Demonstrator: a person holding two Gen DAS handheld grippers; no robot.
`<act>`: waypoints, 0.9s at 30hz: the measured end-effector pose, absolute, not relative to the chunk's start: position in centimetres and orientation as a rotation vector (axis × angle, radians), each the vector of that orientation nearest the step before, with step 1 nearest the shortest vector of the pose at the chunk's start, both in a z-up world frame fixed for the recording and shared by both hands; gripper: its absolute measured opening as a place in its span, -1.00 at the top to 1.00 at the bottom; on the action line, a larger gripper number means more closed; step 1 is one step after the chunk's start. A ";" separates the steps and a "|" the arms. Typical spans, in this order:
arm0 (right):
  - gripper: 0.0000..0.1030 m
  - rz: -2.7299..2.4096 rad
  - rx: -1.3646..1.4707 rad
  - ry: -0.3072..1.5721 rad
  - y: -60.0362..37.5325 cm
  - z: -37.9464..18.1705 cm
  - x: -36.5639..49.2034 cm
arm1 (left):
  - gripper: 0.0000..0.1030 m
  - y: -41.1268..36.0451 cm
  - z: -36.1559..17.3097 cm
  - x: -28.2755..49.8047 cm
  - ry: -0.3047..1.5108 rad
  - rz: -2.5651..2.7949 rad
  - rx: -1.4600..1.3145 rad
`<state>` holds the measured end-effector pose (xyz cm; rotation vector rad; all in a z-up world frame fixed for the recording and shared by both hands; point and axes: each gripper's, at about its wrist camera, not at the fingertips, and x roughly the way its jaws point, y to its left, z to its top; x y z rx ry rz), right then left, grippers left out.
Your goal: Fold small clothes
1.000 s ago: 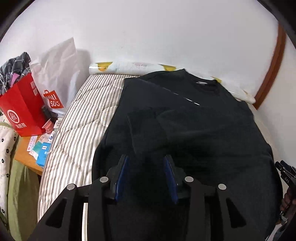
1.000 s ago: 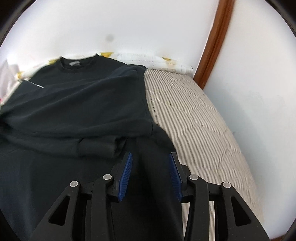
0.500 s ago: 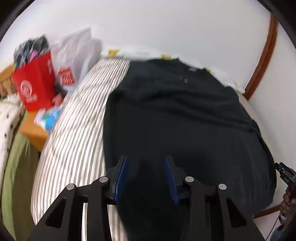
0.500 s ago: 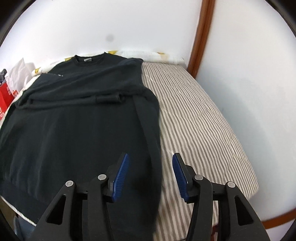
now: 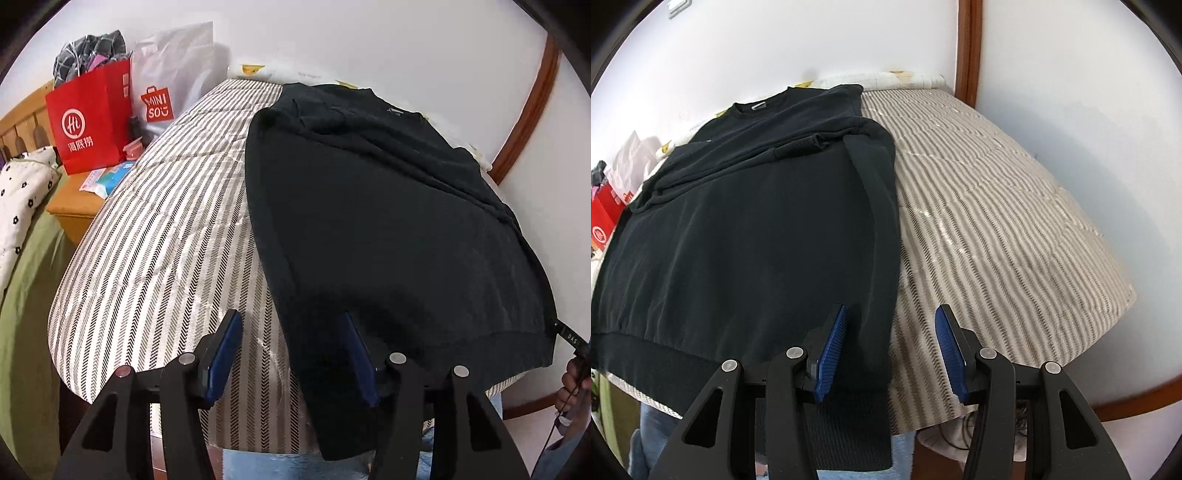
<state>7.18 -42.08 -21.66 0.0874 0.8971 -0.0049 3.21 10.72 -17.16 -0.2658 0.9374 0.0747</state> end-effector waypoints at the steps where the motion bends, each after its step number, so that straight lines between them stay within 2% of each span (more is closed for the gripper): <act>1: 0.05 -0.007 0.081 0.895 -42.0 -21.8 7.1 | -0.03 10.6 -17.2 3.2 0.936 0.080 -0.257; 3: 0.07 0.000 0.059 0.898 -41.2 -22.1 7.3 | -0.02 10.2 -17.2 3.2 0.932 0.094 -0.231; 5: 0.25 0.008 0.045 0.885 -40.7 -22.2 7.4 | 0.06 9.8 -17.3 3.1 0.931 0.101 -0.209; 6: 0.41 0.016 0.041 0.879 -40.3 -22.2 7.3 | 0.08 9.7 -17.3 3.0 0.930 0.099 -0.202; 7: 0.45 0.006 0.022 0.867 -39.9 -22.2 7.2 | 0.14 9.5 -17.3 2.9 0.930 0.097 -0.199; 13: 0.34 0.008 0.044 0.869 -39.7 -22.2 7.7 | 0.37 8.9 -17.3 3.0 0.918 0.083 -0.174; 15: 0.33 0.013 0.074 0.872 -39.9 -22.2 8.2 | 0.54 8.8 -17.2 3.3 0.922 0.089 -0.175; 17: 0.43 0.018 0.097 0.875 -40.1 -22.2 8.6 | 0.69 9.2 -17.2 3.6 0.925 0.096 -0.207; 18: 0.69 0.023 0.095 0.875 -40.1 -22.1 8.6 | 0.74 9.6 -17.2 3.7 0.932 0.096 -0.234; 19: 0.81 0.022 0.072 0.874 -40.0 -22.0 8.5 | 0.77 10.0 -17.2 3.8 0.934 0.088 -0.266; 21: 0.84 0.016 0.014 0.846 -39.6 -21.2 7.9 | 0.80 10.8 -17.3 3.5 0.931 0.073 -0.323; 27: 0.86 0.034 0.085 0.792 -41.1 -19.2 6.3 | 0.85 12.4 -16.6 1.6 0.888 0.007 -0.400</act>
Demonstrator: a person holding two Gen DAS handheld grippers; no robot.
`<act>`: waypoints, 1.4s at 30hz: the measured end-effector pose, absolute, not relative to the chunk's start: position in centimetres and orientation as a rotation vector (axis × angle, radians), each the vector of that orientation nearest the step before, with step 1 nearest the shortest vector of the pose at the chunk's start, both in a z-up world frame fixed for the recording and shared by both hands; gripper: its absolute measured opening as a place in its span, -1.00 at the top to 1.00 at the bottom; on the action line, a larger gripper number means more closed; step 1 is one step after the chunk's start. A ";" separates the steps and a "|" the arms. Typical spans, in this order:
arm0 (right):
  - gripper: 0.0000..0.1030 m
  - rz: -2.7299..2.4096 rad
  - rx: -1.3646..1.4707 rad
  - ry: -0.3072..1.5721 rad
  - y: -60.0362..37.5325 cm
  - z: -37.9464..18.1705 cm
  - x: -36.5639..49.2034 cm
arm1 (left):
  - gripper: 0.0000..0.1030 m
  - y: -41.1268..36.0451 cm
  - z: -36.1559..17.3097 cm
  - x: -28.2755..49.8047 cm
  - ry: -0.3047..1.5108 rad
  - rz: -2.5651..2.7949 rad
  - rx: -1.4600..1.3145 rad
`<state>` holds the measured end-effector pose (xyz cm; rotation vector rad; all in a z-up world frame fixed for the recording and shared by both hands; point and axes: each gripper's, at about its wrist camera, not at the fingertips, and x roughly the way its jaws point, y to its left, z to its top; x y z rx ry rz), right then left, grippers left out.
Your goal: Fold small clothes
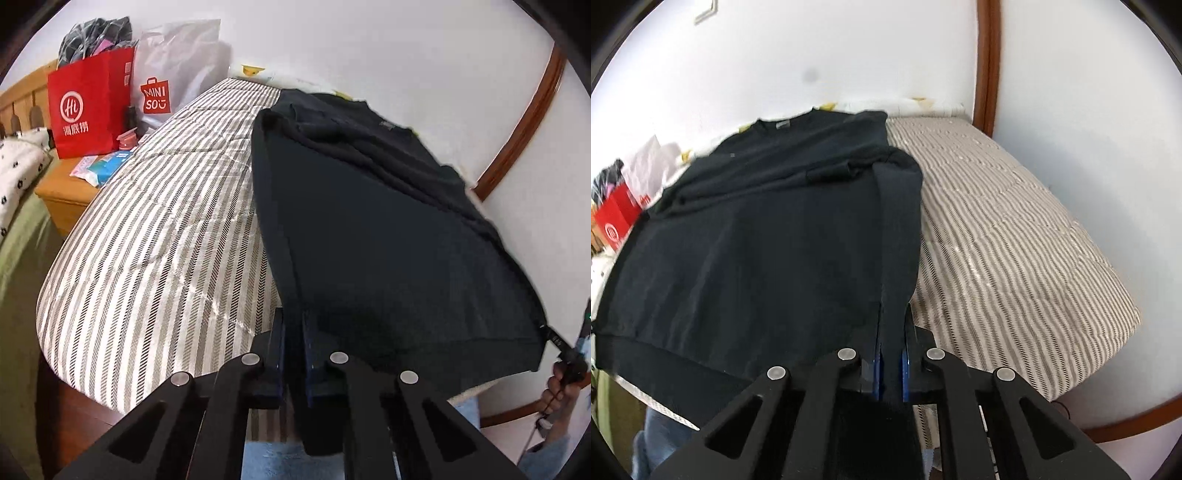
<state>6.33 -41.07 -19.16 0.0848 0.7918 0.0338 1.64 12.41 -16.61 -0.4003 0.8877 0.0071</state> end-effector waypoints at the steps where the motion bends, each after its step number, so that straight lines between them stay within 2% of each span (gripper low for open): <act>1: 0.86 0.042 0.096 0.790 -41.3 -18.9 6.1 | 0.86 12.8 -16.3 1.3 0.882 -0.006 -0.426; 9: 0.86 0.078 0.098 0.747 -41.6 -17.0 5.4 | 0.86 13.1 -14.9 0.3 0.837 -0.045 -0.447; 18: 0.85 0.115 0.131 0.628 -40.5 -12.7 8.4 | 0.86 12.8 -9.9 3.6 0.712 -0.019 -0.386; 28: 0.85 0.128 0.187 0.571 -39.8 -8.6 15.5 | 0.86 14.6 -6.9 10.3 0.654 0.076 -0.382; 42: 0.85 0.099 0.140 0.612 -38.4 -8.6 26.6 | 0.86 14.7 -6.7 21.1 0.642 0.133 -0.350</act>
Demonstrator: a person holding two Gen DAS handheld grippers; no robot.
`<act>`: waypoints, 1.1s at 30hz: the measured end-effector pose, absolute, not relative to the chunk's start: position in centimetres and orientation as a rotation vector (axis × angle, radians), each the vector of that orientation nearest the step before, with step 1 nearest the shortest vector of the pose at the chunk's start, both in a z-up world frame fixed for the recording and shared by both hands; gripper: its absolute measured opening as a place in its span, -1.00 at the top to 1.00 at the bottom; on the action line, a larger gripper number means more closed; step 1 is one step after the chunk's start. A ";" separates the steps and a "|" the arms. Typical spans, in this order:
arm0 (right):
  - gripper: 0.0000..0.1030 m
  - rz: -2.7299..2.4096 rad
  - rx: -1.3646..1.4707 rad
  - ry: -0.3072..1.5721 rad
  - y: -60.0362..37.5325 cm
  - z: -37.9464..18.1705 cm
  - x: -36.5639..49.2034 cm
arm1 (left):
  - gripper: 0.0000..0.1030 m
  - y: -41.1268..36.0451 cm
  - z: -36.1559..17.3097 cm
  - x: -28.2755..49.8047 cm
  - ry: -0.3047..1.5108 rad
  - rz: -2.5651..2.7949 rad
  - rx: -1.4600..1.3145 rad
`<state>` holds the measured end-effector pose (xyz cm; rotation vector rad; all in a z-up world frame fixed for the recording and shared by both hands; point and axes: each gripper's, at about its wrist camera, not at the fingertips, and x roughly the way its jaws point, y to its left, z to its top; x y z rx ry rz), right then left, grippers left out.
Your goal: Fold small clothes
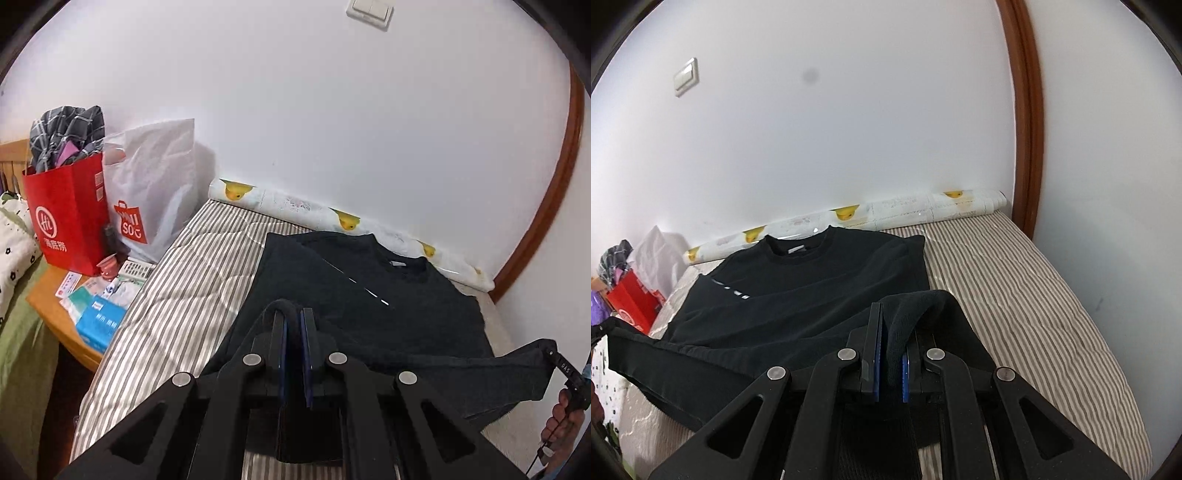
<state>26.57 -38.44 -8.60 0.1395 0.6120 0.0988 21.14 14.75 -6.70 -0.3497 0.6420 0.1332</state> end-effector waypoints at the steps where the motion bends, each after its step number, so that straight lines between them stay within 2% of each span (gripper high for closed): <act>1: 0.85 0.098 0.134 0.613 -38.3 -8.8 27.1 | 0.86 14.8 -6.9 21.8 0.647 0.137 -0.348; 16: 0.85 0.049 0.060 0.726 -35.9 -14.4 35.7 | 0.86 15.7 -12.3 29.0 0.793 0.176 -0.311; 24: 0.80 0.024 0.041 0.793 -35.7 -16.1 36.3 | 0.75 14.8 -12.4 29.1 0.828 0.175 -0.247; 26: 0.71 0.021 0.031 0.794 -35.6 -15.8 35.6 | 0.55 14.4 -12.1 28.7 0.833 0.170 -0.222; 27: 0.54 0.014 0.027 0.796 -35.7 -15.5 35.2 | 0.48 14.2 -12.0 28.3 0.832 0.167 -0.212; 28: 0.21 -0.004 0.025 0.807 -35.7 -15.3 34.6 | 0.37 14.1 -11.8 27.9 0.830 0.170 -0.207; 29: 0.08 -0.018 0.027 0.812 -36.0 -15.1 34.0 | 0.29 14.1 -11.7 27.5 0.825 0.167 -0.205; 30: 0.03 -0.021 0.034 0.804 -36.3 -14.8 33.4 | 0.23 14.1 -11.5 26.9 0.820 0.160 -0.206; 31: 0.03 -0.023 0.040 0.796 -36.6 -14.6 32.6 | 0.08 14.0 -11.4 26.3 0.818 0.155 -0.211; 33: 0.00 -0.027 0.038 0.802 -37.0 -14.3 31.2 | 0.00 14.0 -11.1 25.2 0.814 0.145 -0.215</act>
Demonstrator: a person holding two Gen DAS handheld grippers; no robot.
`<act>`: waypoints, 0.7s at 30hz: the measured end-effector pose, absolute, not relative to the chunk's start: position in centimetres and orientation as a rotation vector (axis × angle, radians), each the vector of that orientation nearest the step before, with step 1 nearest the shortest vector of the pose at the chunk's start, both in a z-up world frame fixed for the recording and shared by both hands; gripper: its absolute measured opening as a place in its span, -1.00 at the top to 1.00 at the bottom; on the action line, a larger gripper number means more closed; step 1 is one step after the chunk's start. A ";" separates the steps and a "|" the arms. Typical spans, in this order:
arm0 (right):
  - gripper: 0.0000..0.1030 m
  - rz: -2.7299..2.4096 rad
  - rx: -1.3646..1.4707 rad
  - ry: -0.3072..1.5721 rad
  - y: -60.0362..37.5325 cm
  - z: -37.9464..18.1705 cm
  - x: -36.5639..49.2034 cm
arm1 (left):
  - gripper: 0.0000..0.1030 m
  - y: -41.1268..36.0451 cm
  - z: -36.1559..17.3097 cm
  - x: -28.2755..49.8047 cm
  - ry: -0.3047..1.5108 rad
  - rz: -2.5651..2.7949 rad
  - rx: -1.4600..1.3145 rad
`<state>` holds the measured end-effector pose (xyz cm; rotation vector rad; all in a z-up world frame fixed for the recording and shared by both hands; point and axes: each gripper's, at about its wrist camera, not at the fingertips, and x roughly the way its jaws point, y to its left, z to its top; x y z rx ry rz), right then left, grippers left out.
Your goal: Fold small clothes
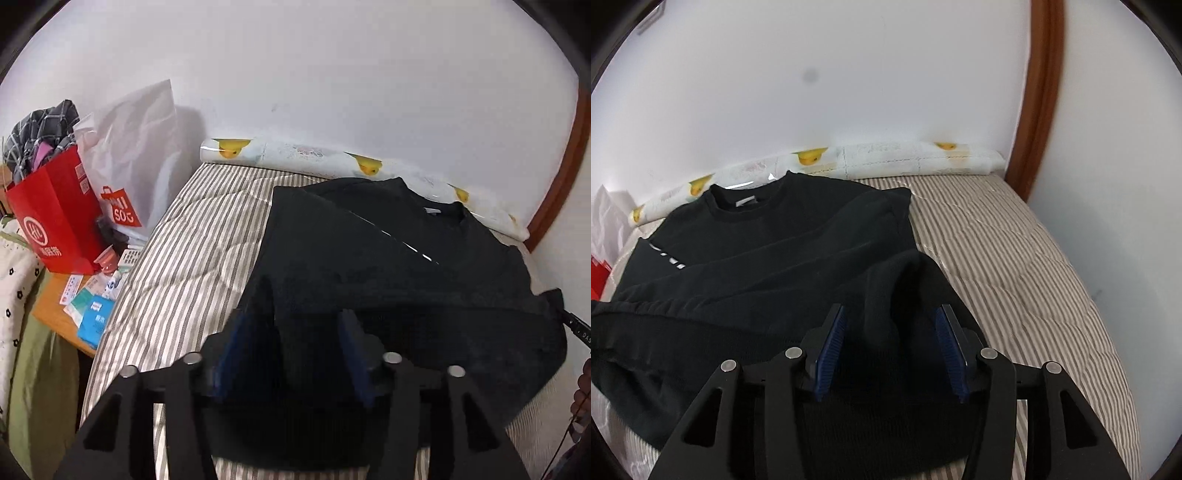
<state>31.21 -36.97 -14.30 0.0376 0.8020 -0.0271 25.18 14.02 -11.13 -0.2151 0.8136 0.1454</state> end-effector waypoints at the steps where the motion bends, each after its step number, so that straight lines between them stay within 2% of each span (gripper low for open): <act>1: -0.01 -0.034 0.038 0.805 -37.2 -14.2 30.4 | -0.01 14.0 -11.0 24.5 0.808 0.142 -0.215; 5: -0.03 -0.042 0.067 0.805 -38.3 -14.1 27.4 | -0.10 14.2 -10.7 21.9 0.804 0.134 -0.229; 21: -0.03 0.004 0.119 0.869 -38.1 -17.1 21.8 | -0.16 16.6 -15.4 14.8 0.868 0.048 -0.474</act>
